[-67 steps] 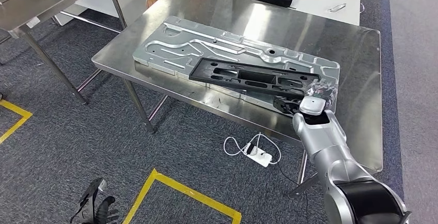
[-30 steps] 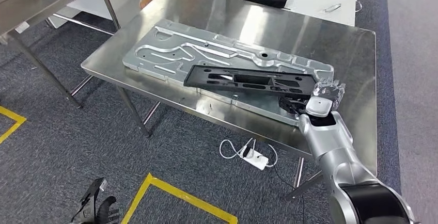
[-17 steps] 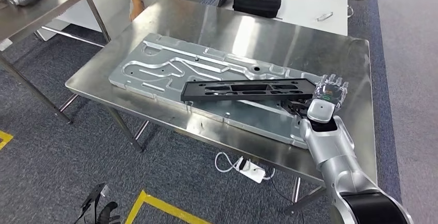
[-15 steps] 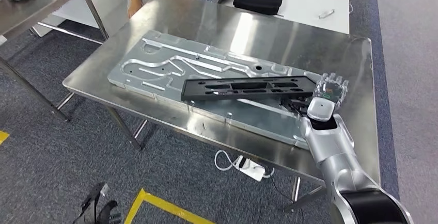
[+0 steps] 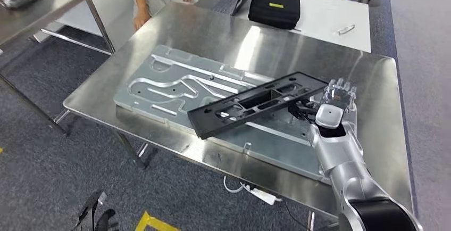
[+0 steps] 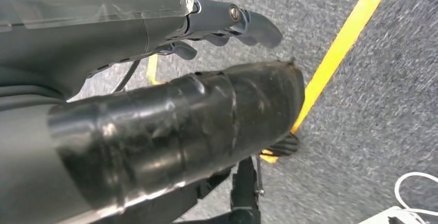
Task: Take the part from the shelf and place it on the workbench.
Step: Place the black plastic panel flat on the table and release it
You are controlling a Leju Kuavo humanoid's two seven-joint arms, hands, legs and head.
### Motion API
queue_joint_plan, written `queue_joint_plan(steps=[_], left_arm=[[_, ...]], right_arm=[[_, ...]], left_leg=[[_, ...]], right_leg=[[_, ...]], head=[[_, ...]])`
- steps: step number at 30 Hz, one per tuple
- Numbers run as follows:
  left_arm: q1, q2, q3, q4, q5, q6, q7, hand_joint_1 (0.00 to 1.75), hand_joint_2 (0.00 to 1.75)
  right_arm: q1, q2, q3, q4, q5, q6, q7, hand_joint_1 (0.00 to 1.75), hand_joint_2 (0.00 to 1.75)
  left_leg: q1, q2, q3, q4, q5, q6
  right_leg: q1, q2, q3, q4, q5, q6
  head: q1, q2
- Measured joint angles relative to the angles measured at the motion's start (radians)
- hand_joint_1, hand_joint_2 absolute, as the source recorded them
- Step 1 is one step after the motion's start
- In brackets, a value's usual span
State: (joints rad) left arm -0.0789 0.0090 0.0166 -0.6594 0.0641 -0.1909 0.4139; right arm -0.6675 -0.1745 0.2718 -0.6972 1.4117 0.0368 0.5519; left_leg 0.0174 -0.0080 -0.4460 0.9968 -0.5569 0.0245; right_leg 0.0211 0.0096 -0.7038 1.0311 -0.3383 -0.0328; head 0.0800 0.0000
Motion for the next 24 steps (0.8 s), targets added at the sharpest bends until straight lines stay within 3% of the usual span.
queue_joint_plan(steps=[3, 5, 7, 9, 10, 12, 14, 17, 19, 21, 22, 24], left_arm=[[0.001, 0.0, 0.002, 0.0, 0.007, 0.001, -0.006, 0.0, 0.0], [0.002, 0.001, 0.006, 0.0, 0.01, 0.0, -0.008, 0.0, 0.0], [0.005, 0.002, 0.012, 0.0, 0.01, 0.0, -0.008, 0.0, 0.0], [0.006, 0.004, 0.016, 0.0, 0.006, 0.001, -0.008, 0.0, 0.0], [0.005, 0.006, 0.017, 0.0, 0.005, 0.001, -0.009, 0.0, 0.0], [0.001, 0.009, 0.017, 0.0, 0.0, 0.001, -0.012, 0.0, 0.0], [-0.002, 0.009, 0.017, 0.001, -0.006, 0.001, -0.015, 0.0, 0.0], [-0.004, 0.009, 0.017, 0.001, -0.016, 0.001, -0.017, 0.0, 0.0], [-0.008, 0.008, 0.017, 0.001, -0.022, 0.0, -0.017, 0.0, 0.0], [-0.014, 0.008, 0.017, 0.001, -0.031, -0.002, -0.017, 0.0, 0.0], [-0.018, 0.008, 0.017, 0.002, -0.036, -0.003, -0.016, 0.0, 0.0], [-0.027, 0.008, 0.017, 0.004, -0.046, -0.007, -0.016, 0.0, 0.0]], right_arm=[[-0.013, 0.0, -0.01, -0.015, 0.0, -0.043, -0.031, 0.0, 0.0], [-0.017, 0.005, -0.013, -0.02, 0.0, -0.057, -0.051, 0.0, 0.0], [-0.019, 0.016, -0.014, -0.021, 0.0, -0.054, -0.069, 0.0, 0.0], [-0.02, 0.03, -0.015, -0.021, 0.0, -0.034, -0.086, 0.0, 0.0], [-0.021, 0.037, -0.016, -0.021, 0.0, -0.015, -0.093, 0.0, 0.0], [-0.029, 0.05, -0.018, -0.019, 0.0, 0.035, -0.111, 0.0, 0.0], [-0.046, 0.057, -0.02, -0.012, 0.0, 0.083, -0.126, 0.0, 0.0], [-0.078, 0.06, -0.02, 0.011, 0.0, 0.134, -0.131, 0.0, 0.0], [-0.104, 0.061, -0.019, 0.037, 0.0, 0.175, -0.136, 0.0, 0.0], [-0.132, 0.06, -0.019, 0.067, 0.0, 0.227, -0.149, 0.0, 0.0], [-0.143, 0.06, -0.019, 0.084, 0.0, 0.266, -0.156, 0.0, 0.0], [-0.153, 0.061, -0.018, 0.115, 0.0, 0.339, -0.163, 0.0, 0.0]], left_leg=[[-0.001, 0.003, -0.014, 0.044, 0.027, -0.015], [0.001, 0.002, -0.083, 0.153, 0.032, -0.022], [0.003, 0.002, -0.17, 0.255, -0.016, -0.03], [0.008, 0.003, -0.221, 0.267, -0.056, -0.043], [0.011, 0.003, -0.227, 0.233, -0.037, -0.05], [0.019, 0.007, -0.214, 0.118, 0.07, -0.063], [0.02, 0.012, -0.207, 0.05, 0.132, -0.056], [0.014, 0.012, -0.213, 0.057, 0.142, -0.021], [0.016, 0.011, -0.213, 0.056, 0.143, -0.011], [0.015, 0.011, -0.212, 0.055, 0.142, -0.005], [0.013, 0.01, -0.212, 0.055, 0.14, -0.002], [0.008, 0.008, -0.211, 0.055, 0.137, 0.002]], right_leg=[[-0.004, -0.003, 0.043, -0.039, -0.011, -0.012], [-0.013, -0.004, 0.074, -0.062, -0.02, -0.017], [-0.019, -0.004, 0.096, -0.067, -0.036, -0.019], [-0.025, -0.001, 0.115, -0.061, -0.056, -0.012], [-0.03, 0.0, 0.124, -0.055, -0.067, -0.006], [-0.039, 0.002, 0.137, -0.034, -0.094, 0.01], [-0.042, 0.005, 0.133, -0.006, -0.118, 0.029], [-0.041, 0.005, 0.123, 0.009, -0.136, 0.048], [-0.045, 0.001, 0.113, 0.037, -0.159, 0.054], [-0.045, -0.003, 0.069, 0.128, -0.206, 0.059], [-0.045, -0.004, 0.032, 0.195, -0.232, 0.06], [-0.043, -0.004, -0.028, 0.285, -0.248, 0.058]], head=[[0.002, 0.0], [0.001, 0.0], [0.0, 0.0], [0.0, 0.0], [0.0, 0.0], [0.0, 0.0], [0.0, 0.0], [-0.001, 0.0], [-0.001, 0.0], [-0.001, 0.0], [-0.001, 0.0], [-0.001, 0.0]])
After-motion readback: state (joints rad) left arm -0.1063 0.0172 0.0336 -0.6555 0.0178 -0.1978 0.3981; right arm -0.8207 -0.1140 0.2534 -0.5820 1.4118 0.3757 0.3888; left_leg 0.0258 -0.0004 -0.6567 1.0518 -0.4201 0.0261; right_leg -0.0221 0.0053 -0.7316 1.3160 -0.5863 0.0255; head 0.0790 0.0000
